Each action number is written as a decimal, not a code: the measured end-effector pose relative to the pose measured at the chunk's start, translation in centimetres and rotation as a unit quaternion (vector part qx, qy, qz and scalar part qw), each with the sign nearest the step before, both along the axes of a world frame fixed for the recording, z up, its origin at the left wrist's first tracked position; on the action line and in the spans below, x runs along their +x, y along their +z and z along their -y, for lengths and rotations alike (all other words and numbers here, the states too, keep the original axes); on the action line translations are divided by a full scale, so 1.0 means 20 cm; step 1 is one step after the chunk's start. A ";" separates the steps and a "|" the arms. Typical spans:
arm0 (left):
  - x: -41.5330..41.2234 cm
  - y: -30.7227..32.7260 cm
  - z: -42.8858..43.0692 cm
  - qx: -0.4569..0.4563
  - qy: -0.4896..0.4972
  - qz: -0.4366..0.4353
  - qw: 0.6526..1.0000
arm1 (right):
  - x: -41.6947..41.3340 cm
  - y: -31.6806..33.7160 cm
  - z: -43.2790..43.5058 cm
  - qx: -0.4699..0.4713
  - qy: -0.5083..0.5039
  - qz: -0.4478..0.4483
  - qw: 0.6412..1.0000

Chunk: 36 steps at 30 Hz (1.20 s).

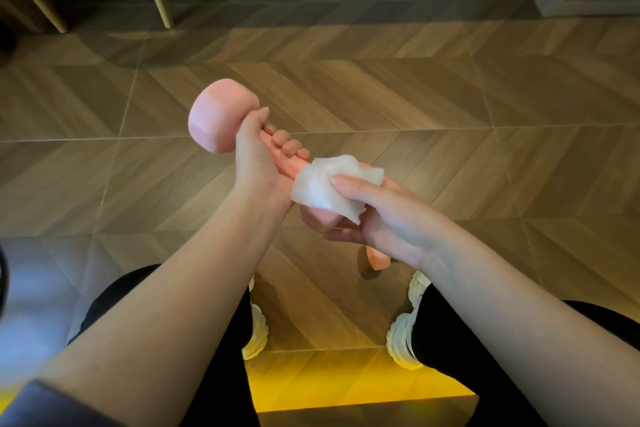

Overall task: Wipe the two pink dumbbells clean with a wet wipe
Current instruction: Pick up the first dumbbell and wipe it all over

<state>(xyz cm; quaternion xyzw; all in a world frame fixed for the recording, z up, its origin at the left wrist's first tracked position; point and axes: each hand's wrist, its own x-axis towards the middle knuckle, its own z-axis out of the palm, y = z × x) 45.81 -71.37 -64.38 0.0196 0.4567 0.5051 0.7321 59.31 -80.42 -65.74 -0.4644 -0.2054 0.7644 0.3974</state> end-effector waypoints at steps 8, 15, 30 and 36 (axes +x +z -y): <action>0.01 0.01 0.01 0.017 -0.004 0.012 1.000 | 0.01 0.03 0.00 -0.073 0.028 -0.029 0.997; 0.00 -0.01 0.00 -0.026 0.021 0.005 0.999 | 0.02 0.02 0.00 0.027 0.031 0.010 0.999; -0.05 0.00 -0.03 -0.007 0.030 0.025 0.999 | 0.04 0.04 0.01 0.074 0.032 0.015 0.997; -0.06 0.01 -0.01 0.010 0.017 0.013 1.000 | 0.02 0.03 0.01 0.069 0.025 0.018 0.997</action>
